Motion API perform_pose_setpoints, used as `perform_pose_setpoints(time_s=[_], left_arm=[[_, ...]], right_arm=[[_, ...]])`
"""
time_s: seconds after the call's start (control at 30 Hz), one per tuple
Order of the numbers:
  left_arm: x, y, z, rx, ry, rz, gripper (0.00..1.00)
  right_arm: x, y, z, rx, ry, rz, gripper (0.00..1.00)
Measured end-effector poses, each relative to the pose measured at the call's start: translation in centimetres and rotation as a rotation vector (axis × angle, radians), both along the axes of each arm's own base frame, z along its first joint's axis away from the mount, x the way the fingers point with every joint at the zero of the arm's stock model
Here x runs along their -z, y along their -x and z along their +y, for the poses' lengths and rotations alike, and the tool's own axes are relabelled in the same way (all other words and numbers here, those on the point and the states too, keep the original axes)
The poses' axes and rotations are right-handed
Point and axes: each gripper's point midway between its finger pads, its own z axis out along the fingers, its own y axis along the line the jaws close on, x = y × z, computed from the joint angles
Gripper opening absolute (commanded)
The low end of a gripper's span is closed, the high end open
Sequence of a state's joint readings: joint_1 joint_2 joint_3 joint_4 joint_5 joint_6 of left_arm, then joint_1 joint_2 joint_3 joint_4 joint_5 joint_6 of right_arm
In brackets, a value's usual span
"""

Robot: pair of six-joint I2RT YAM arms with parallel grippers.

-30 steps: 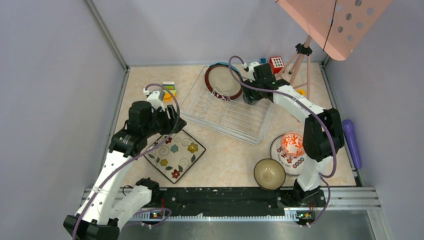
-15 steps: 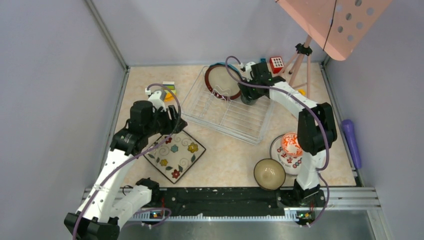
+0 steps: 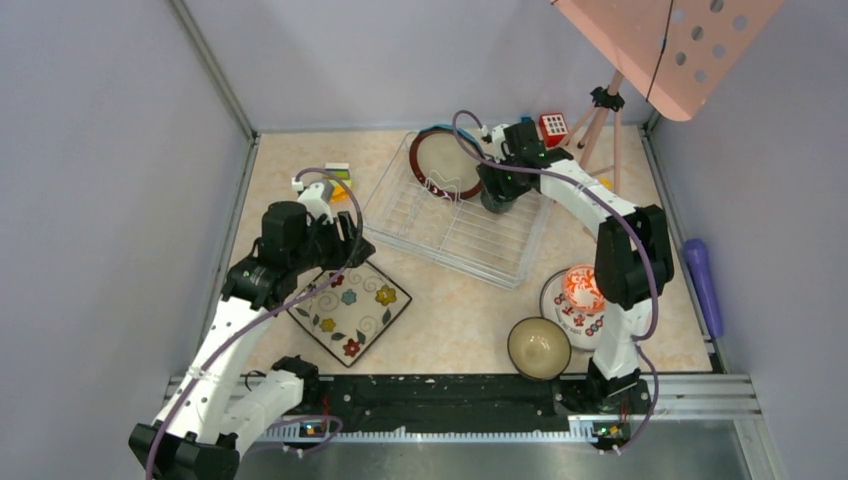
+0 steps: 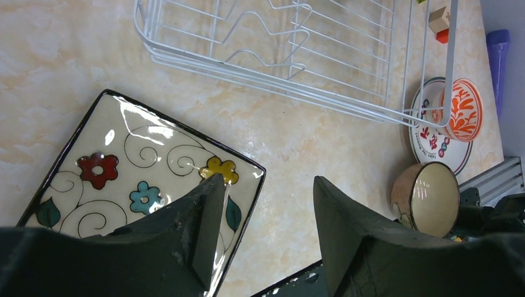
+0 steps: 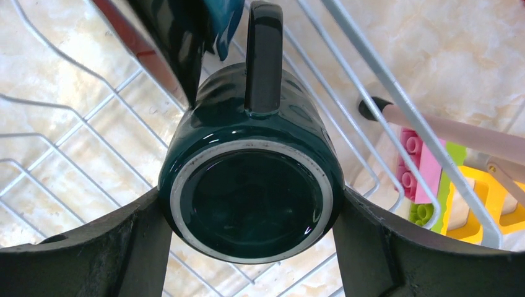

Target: Load the mixed dishes into the dish rack

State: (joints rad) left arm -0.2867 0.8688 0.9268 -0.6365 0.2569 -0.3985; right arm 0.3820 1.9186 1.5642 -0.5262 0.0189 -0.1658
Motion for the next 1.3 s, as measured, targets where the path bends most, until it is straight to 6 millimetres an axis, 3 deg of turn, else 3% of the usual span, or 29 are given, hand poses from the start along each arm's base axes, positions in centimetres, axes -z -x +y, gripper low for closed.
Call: perform_pose_setpoints(time_s=[0.2,0.4,0.53,0.63,0.67,0.77,1.07,1.2,1.3], left_arm=[[0.1,0.0,0.0,0.003,0.001,0.002,0.60],[0.1,0.0,-0.1,0.006,0.002,0.007,0.60],[0.5,-0.1,-0.2,0.009,0.000,0.020,0.60],[0.7,-0.1,-0.2,0.009,-0.002,0.028,0.63],[0.8,-0.2,-0.2,0.008,-0.003,0.032,0.68],[1.1,-0.3,-0.3,0.006,-0.004,0.044,0.75],[1.4,-0.3,-0.5,0.008,0.007,0.068,0.76],[1.3,-0.2,-1.0,0.030,0.028,0.069,0.77],[1.6,-0.1,-1.8,0.052,0.059,0.072,0.78]], right_arm=[[0.3,1.5,-0.2,-0.006,0.010,0.068,0.29],[0.3,1.5,-0.2,-0.004,0.006,0.071,0.34],[0.2,1.4,-0.3,0.003,0.013,0.066,0.77],[0.2,0.9,-0.5,0.016,0.022,0.061,0.95],[0.2,0.7,-0.4,0.021,0.022,0.057,0.98],[0.2,0.5,-0.4,0.029,0.019,0.051,0.99],[-0.8,0.3,0.0,0.046,-0.016,0.035,0.99],[-2.3,0.9,-0.1,0.076,-0.054,0.014,0.98],[-4.7,1.9,-0.5,0.143,-0.106,-0.030,0.98]])
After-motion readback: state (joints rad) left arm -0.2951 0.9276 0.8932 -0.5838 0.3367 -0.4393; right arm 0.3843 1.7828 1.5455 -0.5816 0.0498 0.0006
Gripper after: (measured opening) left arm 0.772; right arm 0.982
